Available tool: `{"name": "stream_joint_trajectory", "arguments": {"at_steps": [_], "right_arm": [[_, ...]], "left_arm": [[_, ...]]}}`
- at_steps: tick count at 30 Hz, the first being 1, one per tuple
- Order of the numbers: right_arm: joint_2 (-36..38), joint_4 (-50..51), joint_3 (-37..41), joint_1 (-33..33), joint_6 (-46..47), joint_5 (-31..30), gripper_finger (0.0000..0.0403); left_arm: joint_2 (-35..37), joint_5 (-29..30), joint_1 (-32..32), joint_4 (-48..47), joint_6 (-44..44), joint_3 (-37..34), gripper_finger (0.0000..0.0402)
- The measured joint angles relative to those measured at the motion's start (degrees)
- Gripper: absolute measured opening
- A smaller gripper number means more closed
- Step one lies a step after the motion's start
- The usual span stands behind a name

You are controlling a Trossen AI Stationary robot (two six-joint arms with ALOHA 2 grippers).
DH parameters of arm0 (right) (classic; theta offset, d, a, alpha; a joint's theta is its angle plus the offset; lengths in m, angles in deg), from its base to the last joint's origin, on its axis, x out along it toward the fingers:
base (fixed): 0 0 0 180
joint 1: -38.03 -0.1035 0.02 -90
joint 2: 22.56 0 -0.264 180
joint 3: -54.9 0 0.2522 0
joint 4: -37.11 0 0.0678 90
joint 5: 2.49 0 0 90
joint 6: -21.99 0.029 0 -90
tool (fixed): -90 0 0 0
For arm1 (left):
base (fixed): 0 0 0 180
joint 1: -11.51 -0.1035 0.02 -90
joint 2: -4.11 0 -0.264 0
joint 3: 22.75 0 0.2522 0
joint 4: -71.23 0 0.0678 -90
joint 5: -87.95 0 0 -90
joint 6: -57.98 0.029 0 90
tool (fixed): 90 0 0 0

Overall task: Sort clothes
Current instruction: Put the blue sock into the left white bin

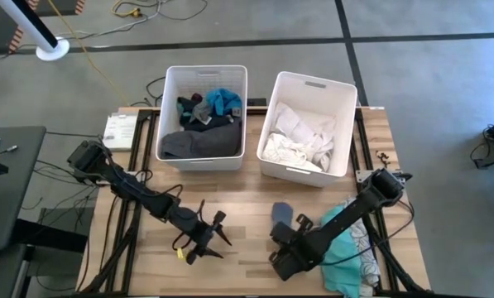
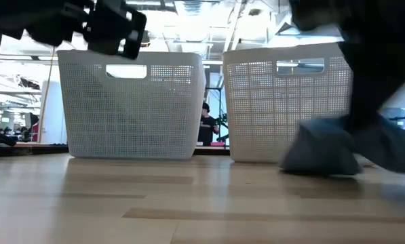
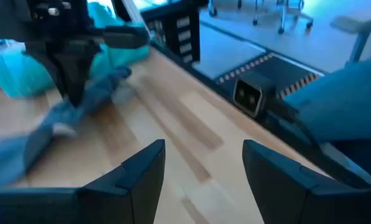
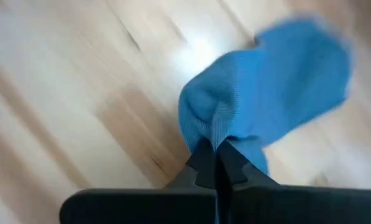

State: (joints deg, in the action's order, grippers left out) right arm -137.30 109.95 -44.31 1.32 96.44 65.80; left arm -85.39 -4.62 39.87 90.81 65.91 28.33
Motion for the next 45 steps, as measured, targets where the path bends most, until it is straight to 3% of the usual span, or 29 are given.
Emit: {"name": "stream_joint_trajectory", "arguments": {"at_steps": [12, 19, 28, 33, 41, 45], "right_arm": [[0.0, 0.1, -14.4, -0.7, -15.2, -20.4, 0.0001], [0.0, -4.7, -20.7, 0.1, -31.7, -26.2, 0.0], [0.0, -10.4, -22.5, 4.0, -42.8, -25.2, 0.0], [0.0, -14.5, -22.6, 5.4, -46.3, -22.7, 0.0], [0.1, -14.9, -22.6, 5.2, -46.4, -21.6, 0.0], [0.1, -14.9, -22.7, 4.3, -46.2, -21.5, 0.0]], "left_arm": [[6.4, 6.3, 0.7, 9.0, 7.5, 0.0, 0.021], [8.2, 7.4, 0.0, 10.3, 6.2, 0.0, 0.021], [8.2, 6.5, 0.1, 11.5, 3.4, 0.3, 0.0227], [8.2, 15.0, 0.0, 11.0, 3.5, 0.3, 0.0245], [9.8, 15.9, 3.3, 12.2, 11.8, 0.4, 0.0247], [10.6, 22.0, 5.0, 12.2, 16.7, 0.4, 0.0247]]}}
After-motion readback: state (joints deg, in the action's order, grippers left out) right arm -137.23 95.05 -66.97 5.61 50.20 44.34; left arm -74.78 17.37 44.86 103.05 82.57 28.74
